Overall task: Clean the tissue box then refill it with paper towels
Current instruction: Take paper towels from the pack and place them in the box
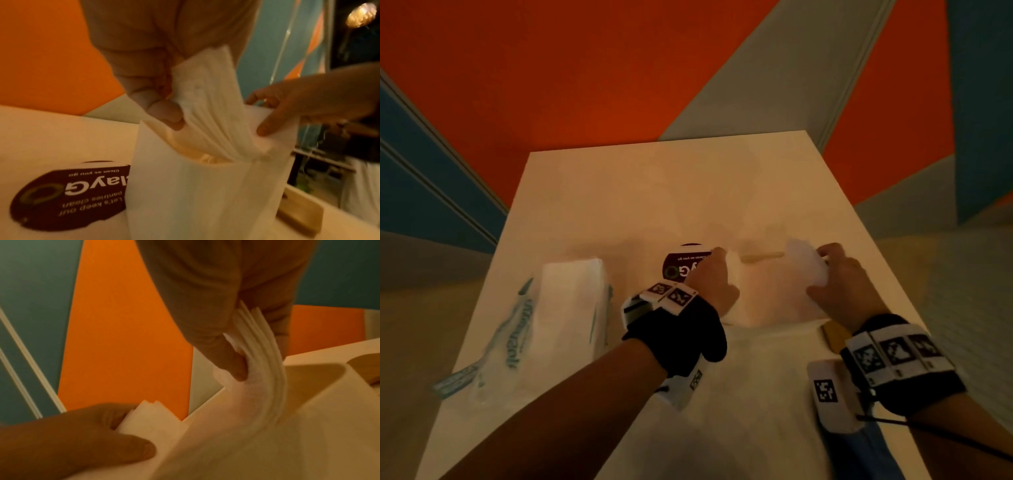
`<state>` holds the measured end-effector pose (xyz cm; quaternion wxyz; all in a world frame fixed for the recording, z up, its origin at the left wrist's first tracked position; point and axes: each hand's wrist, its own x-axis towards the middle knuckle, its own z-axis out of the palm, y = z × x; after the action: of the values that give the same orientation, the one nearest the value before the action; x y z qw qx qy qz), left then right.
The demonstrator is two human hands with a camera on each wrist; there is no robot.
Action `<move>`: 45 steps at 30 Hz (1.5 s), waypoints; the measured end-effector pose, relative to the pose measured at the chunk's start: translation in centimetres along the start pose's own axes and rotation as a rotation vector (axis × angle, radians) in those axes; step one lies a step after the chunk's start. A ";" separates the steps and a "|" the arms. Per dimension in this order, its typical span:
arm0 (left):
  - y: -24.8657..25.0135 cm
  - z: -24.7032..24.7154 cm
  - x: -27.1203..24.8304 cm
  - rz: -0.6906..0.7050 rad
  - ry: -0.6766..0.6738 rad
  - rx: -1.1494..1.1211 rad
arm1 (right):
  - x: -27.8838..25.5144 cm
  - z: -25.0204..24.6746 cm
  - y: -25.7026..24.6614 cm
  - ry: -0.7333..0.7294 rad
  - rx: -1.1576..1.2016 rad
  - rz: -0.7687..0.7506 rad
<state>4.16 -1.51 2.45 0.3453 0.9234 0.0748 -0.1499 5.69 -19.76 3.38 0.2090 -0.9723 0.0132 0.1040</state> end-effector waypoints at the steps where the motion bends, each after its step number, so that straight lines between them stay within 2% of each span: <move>1: 0.2 0.5 0.4 0.011 -0.020 0.091 | 0.2 0.2 0.0 -0.028 -0.028 -0.022; 3: 0.4 1.3 1.0 0.037 -0.039 0.258 | 0.5 0.5 0.0 -0.054 -0.102 -0.066; 6: 0.7 2.0 1.9 0.126 0.015 0.498 | 0.6 0.8 -0.3 -0.044 -0.278 -0.158; 9: 0.5 2.6 2.6 0.152 0.027 0.653 | 1.0 1.8 0.0 -0.096 -0.326 -0.218; 13: 0.4 3.0 2.7 0.153 0.033 0.745 | 1.8 2.5 0.4 -0.120 -0.707 -0.299; 20: 0.4 3.5 3.2 0.166 -0.156 0.889 | 2.9 3.2 0.2 -0.204 -0.958 -0.372; 23: 0.3 3.4 3.0 0.176 -0.156 0.852 | 3.3 3.3 0.1 -0.231 -1.020 -0.397; 25: 0.1 3.0 2.1 0.194 -0.053 0.717 | 3.4 3.3 0.2 -0.248 -1.048 -0.398; 27: -0.6 2.1 0.6 0.223 0.102 0.408 | 3.3 3.1 0.1 -0.276 -1.043 -0.390; 29: -2.2 0.2 -1.1 0.232 0.315 0.070 | 3.0 2.4 -0.2 -0.288 -1.000 -0.363; 31: -5.0 -2.1 -2.8 0.130 0.493 -0.144 | 2.4 1.1 -0.8 -0.248 -0.941 -0.339; 33: -8.8 -4.4 -4.2 -0.062 0.581 -0.243 | 1.5 0.2 -2.1 -0.154 -0.866 -0.360; 36: -14.2 -6.7 -5.7 -0.358 0.528 -0.223 | -0.7 0.8 -5.6 -0.054 -0.639 -0.493; 38: -16.8 -7.1 -6.2 -0.462 0.483 -0.212 | -2.2 2.4 -8.2 -0.051 -0.458 -0.674; 39: -17.8 -7.2 -6.4 -0.498 0.461 -0.192 | -3.0 3.4 -9.7 -0.080 -0.387 -0.779; 41: -19.4 -6.9 -6.4 -0.553 0.411 -0.136 | -4.6 6.1 -12.1 -0.261 -0.319 -0.905; 43: -20.5 -6.6 -6.3 -0.585 0.381 -0.136 | -6.0 8.9 -13.8 -0.456 -0.261 -0.951; 45: -21.2 -6.3 -6.1 -0.605 0.363 -0.165 | -6.9 11.2 -15.4 -0.535 -0.230 -0.999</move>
<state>-5.34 18.37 -4.02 0.3397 0.8403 0.4163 -0.0725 -2.21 -1.21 1.07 0.1216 -0.8169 -0.5122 0.2354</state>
